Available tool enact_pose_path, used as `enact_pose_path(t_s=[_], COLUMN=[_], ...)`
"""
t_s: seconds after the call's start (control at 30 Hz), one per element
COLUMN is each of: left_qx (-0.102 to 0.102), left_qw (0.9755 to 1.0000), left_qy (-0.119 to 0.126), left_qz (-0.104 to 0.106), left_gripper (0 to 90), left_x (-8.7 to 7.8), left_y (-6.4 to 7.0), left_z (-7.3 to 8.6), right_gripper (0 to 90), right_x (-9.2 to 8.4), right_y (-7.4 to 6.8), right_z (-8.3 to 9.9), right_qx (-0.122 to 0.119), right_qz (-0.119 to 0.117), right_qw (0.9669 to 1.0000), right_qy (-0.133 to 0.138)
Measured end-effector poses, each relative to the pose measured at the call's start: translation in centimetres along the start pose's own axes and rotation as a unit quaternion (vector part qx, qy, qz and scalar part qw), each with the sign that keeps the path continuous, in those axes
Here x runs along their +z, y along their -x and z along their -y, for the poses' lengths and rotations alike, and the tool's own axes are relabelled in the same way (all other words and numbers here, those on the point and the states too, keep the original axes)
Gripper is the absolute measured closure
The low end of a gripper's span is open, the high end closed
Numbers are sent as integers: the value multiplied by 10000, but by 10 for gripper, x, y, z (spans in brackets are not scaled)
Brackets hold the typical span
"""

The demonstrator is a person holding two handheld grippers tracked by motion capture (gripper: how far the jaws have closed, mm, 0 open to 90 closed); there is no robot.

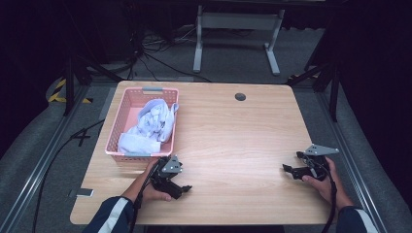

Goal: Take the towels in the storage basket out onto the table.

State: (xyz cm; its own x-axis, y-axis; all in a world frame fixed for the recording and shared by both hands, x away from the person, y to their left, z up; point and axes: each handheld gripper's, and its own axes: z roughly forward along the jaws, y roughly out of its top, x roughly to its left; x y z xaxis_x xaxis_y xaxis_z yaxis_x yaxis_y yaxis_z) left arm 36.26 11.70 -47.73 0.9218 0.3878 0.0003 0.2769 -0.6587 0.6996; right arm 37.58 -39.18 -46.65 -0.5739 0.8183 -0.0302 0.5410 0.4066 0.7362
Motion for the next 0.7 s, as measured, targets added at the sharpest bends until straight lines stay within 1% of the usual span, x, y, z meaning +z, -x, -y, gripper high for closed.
enact_pose_path(t_s=[0.07, 0.2, 0.3, 0.37, 0.4, 0.43, 0.53, 0.57, 0.6, 0.63, 0.67, 0.7], left_qx=[-73, -106, -128, -120, -158, -149, -215, -196, -244, -273, -273, -233], left_qw=[10000, 9999, 9998, 9998, 9998, 9998, 9996, 9995, 9988, 9985, 9985, 9984], left_qy=[4, -1, 67, 29, 18, -39, -118, -201, -367, -422, -422, -488], left_qz=[-22, -74, -115, -126, -111, -133, -170, -174, -214, -209, -209, -165], left_gripper=[111, 116, 116, 116, 117, 117, 119, 135, 171, 182, 200, 200], left_x=[0, 0, 0, 0, 0, 0, -1, -2, -4, -4, -4, -5], left_y=[1, 2, 2, 2, 3, 3, 4, 4, 5, 5, 5, 5], left_z=[0, 0, 2, 1, 1, -1, -3, -4, -8, -9, -9, -11], right_gripper=[148, 148, 148, 148, 148, 148, 148, 148, 148, 148, 148, 148], right_x=[0, 0, 0, 0, 0, 0, 0, 0, 0, 0, 0, 0], right_y=[0, 0, 1, 1, 1, 1, 1, 1, 1, 1, 1, 1], right_z=[0, 0, 0, 0, 0, 0, 0, 0, 0, 0, 0, 0], right_qx=[-29, -15, -25, -25, -27, -56, -47, -52, -64, -69, -78, -78], right_qz=[-3, -17, -24, -25, -28, -25, -30, -39, -52, -54, -61, -61], right_qw=[10000, 10000, 10000, 10000, 10000, 10000, 10000, 10000, 10000, 10000, 10000, 10000], right_qy=[-8, -2, 1, -1, 0, -6, -2, -7, -7, -6, -6, -6])
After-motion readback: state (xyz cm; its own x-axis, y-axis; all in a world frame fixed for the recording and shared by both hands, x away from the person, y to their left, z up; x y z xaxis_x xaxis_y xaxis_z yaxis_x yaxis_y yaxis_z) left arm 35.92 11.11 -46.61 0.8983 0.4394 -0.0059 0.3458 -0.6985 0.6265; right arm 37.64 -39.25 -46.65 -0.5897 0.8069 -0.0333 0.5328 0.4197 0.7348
